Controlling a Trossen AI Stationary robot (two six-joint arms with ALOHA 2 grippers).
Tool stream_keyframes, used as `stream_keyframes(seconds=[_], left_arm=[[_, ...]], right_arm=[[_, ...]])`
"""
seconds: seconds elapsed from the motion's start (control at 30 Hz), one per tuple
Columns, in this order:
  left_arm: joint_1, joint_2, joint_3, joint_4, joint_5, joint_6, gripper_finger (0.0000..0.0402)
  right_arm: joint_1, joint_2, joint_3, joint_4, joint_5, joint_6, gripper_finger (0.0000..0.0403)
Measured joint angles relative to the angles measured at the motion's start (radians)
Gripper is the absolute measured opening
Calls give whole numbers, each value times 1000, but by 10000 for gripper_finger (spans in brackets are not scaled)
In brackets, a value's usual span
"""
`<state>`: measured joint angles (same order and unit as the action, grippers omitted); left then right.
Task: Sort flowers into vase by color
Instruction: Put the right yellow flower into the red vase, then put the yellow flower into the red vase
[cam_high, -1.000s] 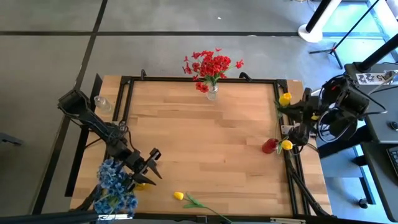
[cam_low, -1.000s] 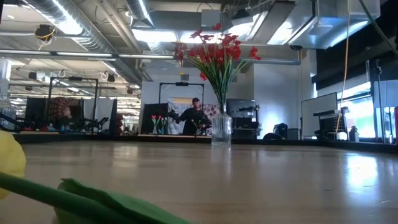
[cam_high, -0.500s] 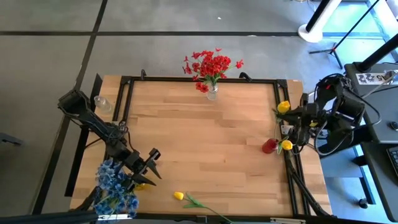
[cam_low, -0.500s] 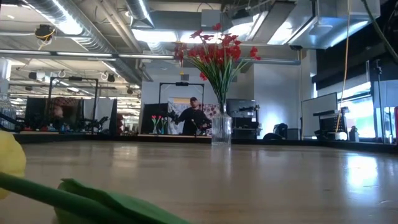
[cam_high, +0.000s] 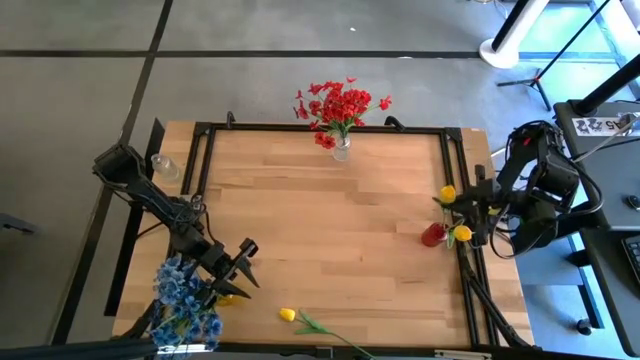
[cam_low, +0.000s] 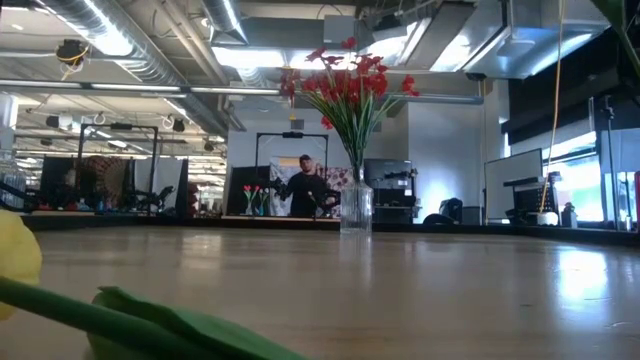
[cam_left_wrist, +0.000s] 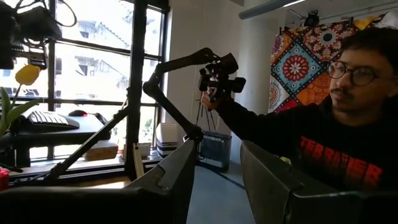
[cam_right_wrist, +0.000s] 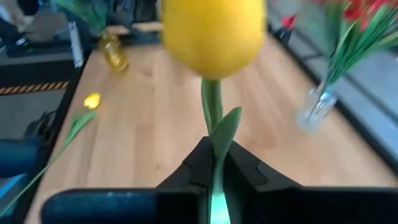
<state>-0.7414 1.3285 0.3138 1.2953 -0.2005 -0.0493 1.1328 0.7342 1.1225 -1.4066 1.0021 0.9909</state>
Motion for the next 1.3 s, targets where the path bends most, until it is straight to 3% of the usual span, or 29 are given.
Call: stream_keyframes(seconds=[0.27, 0.47, 0.63, 0.83, 1.0, 1.3], left_arm=[[0, 0, 0, 0, 0, 7, 125], [0, 0, 0, 0, 0, 8, 125], [0, 0, 0, 0, 0, 7, 125], [0, 0, 0, 0, 0, 13, 125], [0, 0, 0, 0, 0, 34, 125], [0, 6, 0, -3, 89, 60, 125]], right_arm=[[-1, 31, 0, -42, -130, 170, 69], [-1, 38, 6, -80, -195, 293, 128], [-1, 44, 98, -77, -319, 316, 168], [-1, 43, 236, -94, -381, 352, 176], [-1, 53, 302, -10, -228, 218, 176], [-15, 200, 302, 485, 156, -425, 176]])
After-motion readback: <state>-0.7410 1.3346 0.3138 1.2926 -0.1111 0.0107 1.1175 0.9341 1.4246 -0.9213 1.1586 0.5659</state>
